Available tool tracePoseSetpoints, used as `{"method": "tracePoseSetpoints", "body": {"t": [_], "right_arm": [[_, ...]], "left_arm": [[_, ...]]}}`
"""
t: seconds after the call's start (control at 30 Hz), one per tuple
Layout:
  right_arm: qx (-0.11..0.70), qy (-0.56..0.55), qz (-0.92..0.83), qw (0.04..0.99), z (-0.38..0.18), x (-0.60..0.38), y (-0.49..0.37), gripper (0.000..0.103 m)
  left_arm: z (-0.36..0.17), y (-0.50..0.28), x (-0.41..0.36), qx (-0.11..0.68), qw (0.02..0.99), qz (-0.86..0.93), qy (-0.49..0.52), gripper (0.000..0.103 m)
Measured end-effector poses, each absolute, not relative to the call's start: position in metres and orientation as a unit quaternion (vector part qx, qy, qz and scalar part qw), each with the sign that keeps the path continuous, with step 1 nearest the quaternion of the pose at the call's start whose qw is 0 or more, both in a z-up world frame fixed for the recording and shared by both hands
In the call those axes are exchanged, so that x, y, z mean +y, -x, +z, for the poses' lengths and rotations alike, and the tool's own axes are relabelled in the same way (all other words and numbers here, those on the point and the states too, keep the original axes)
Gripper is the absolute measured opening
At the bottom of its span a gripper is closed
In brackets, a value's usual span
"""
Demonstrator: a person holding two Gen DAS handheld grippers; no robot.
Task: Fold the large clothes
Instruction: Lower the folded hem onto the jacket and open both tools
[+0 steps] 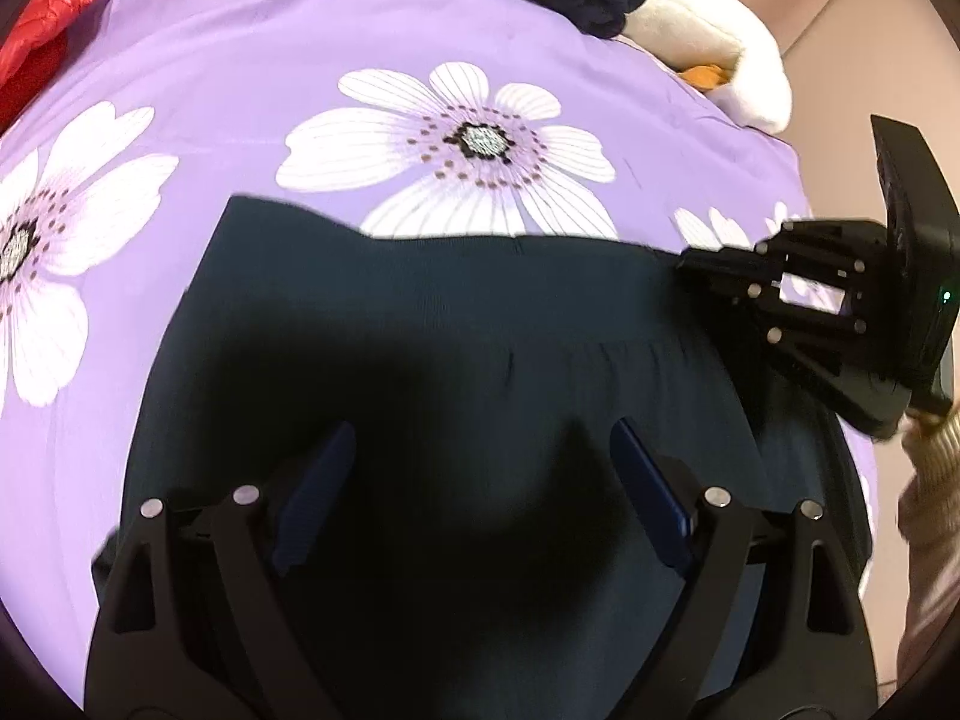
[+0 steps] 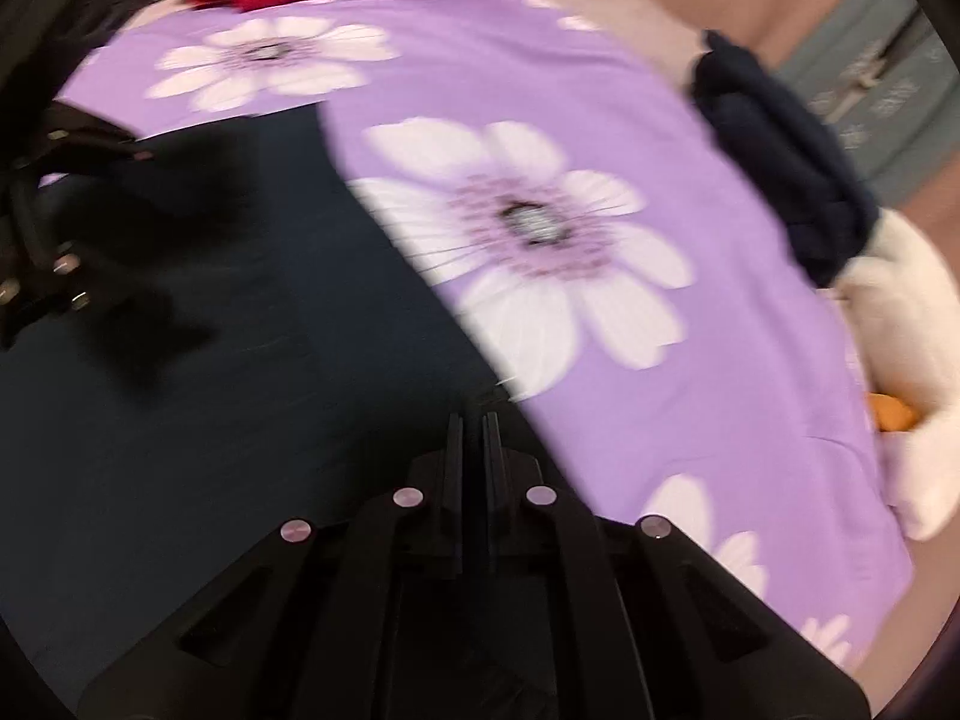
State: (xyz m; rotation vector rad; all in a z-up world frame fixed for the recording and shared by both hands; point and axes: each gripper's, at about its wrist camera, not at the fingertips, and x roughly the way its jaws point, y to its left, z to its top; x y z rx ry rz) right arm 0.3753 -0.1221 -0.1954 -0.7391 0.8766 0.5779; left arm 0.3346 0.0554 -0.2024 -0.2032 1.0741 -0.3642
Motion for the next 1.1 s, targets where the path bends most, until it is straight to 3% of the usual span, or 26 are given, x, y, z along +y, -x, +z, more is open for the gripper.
{"method": "tracePoseSetpoints", "body": {"t": [0.13, 0.3, 0.47, 0.67, 0.73, 0.87, 0.97, 1.1], "right_arm": [[0.421, 0.318, 0.244, 0.814, -0.212, -0.119, -0.384, 0.007], [0.402, 0.188, 0.241, 0.863, -0.167, -0.159, -0.379, 0.033], [0.398, 0.114, 0.272, 0.869, -0.151, -0.201, -0.343, 0.033], [0.432, 0.171, 0.244, 0.851, -0.208, -0.187, -0.335, 0.033], [0.441, 0.150, 0.207, 0.860, -0.221, -0.202, -0.349, 0.031], [0.440, 0.092, 0.163, 0.878, -0.220, -0.247, -0.361, 0.027], [0.457, 0.040, 0.115, 0.881, -0.219, -0.291, -0.360, 0.045], [0.459, 0.025, 0.054, 0.887, -0.207, -0.326, -0.336, 0.045]], "left_arm": [[-0.204, -0.346, 0.051, 0.505, 0.846, -0.153, 0.081, 0.088], [-0.185, -0.336, 0.053, 0.490, 0.857, -0.145, 0.068, 0.088], [-0.177, -0.315, 0.022, 0.476, 0.855, -0.202, 0.030, 0.088], [-0.209, -0.336, -0.026, 0.482, 0.858, -0.170, -0.046, 0.088], [-0.218, -0.347, -0.015, 0.491, 0.856, -0.160, -0.025, 0.088], [-0.213, -0.355, 0.017, 0.496, 0.852, -0.169, 0.015, 0.075], [-0.209, -0.350, 0.035, 0.495, 0.857, -0.142, -0.001, 0.072], [-0.196, -0.334, 0.072, 0.496, 0.861, -0.110, 0.012, 0.074]]}}
